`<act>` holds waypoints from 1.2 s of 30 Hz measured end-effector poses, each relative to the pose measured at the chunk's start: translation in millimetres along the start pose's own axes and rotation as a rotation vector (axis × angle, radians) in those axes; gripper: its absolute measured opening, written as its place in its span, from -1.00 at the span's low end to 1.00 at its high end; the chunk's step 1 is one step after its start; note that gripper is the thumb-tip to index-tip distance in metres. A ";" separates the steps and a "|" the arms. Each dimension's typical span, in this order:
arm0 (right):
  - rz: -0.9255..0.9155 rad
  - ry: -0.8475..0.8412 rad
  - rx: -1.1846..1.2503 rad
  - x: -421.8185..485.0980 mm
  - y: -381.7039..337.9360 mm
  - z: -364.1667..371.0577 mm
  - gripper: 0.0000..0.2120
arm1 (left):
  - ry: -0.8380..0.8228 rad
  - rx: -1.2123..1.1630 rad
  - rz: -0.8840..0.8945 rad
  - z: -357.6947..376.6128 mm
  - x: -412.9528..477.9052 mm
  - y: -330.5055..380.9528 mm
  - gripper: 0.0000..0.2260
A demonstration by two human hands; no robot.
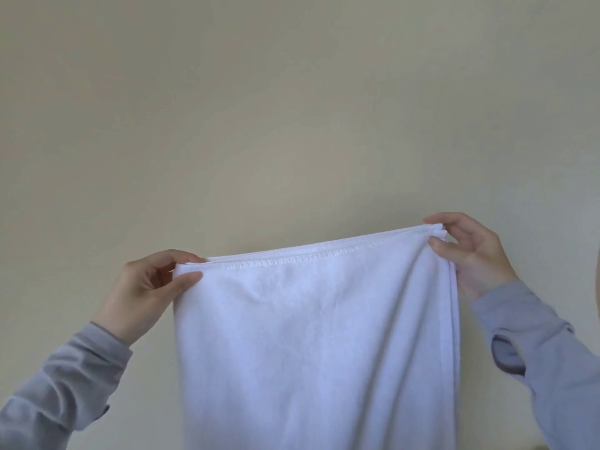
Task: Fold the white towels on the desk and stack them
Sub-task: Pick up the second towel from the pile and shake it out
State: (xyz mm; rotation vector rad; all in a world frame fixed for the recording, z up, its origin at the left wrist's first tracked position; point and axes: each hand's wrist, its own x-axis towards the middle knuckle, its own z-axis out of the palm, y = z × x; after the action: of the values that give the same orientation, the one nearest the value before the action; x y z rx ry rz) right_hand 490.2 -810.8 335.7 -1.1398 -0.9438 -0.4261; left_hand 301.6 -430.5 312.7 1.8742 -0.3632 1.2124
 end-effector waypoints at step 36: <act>-0.065 0.120 -0.014 7.3 -10.2 35.3 -0.71 | 0.250 0.340 0.070 5.4 47.9 33.9 -0.88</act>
State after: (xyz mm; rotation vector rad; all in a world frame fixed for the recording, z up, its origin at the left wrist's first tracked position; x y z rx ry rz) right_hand 472.3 -781.7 351.2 -1.0862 -0.8763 -0.5489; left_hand 306.8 -445.5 369.4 1.9718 -0.0889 1.6159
